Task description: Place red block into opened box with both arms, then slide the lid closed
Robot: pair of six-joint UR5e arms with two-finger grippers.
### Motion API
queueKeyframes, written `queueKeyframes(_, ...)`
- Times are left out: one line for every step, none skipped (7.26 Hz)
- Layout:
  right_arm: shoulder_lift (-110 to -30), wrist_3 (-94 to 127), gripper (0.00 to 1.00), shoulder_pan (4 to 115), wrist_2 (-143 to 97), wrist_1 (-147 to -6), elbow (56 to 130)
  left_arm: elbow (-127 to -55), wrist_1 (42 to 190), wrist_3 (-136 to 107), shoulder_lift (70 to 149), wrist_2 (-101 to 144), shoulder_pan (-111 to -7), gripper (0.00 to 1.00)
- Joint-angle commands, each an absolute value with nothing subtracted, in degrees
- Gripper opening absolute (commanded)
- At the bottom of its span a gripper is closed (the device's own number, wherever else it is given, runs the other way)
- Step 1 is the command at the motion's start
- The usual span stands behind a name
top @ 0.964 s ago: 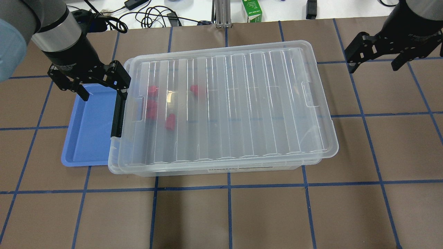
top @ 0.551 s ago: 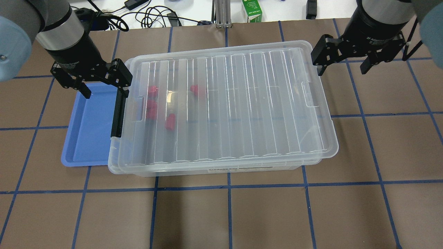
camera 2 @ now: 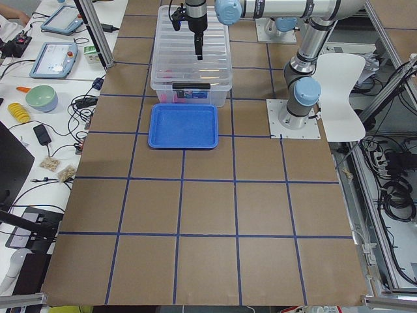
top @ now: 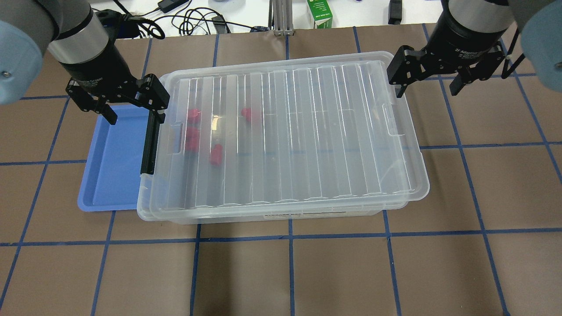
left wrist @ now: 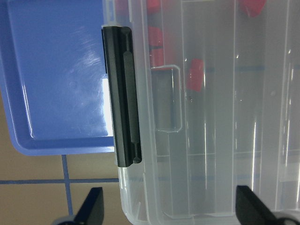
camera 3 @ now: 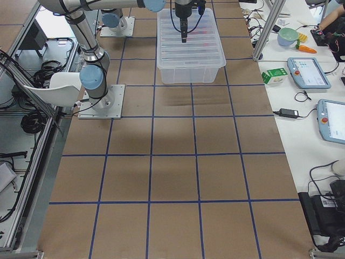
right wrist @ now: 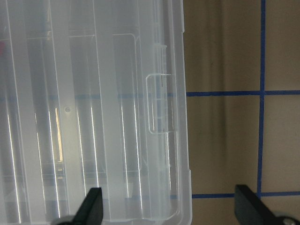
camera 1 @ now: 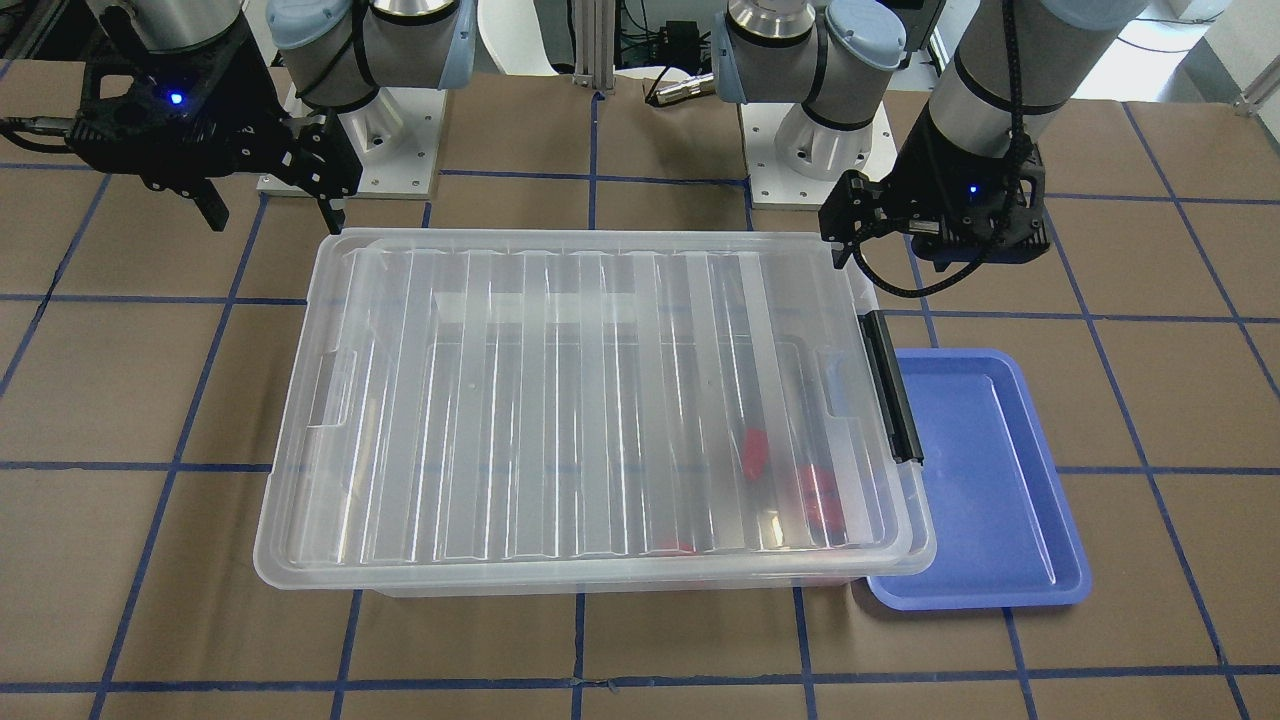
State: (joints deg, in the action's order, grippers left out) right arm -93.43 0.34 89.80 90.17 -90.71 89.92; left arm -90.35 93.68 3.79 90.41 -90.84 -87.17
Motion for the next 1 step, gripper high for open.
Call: queueKeyframes(-93.43, 0.35, 1.0, 89.74, 90.18, -90.7, 89.91, -90.44, 93.69, 3.78, 90.53, -90.88, -87.19, 1.0)
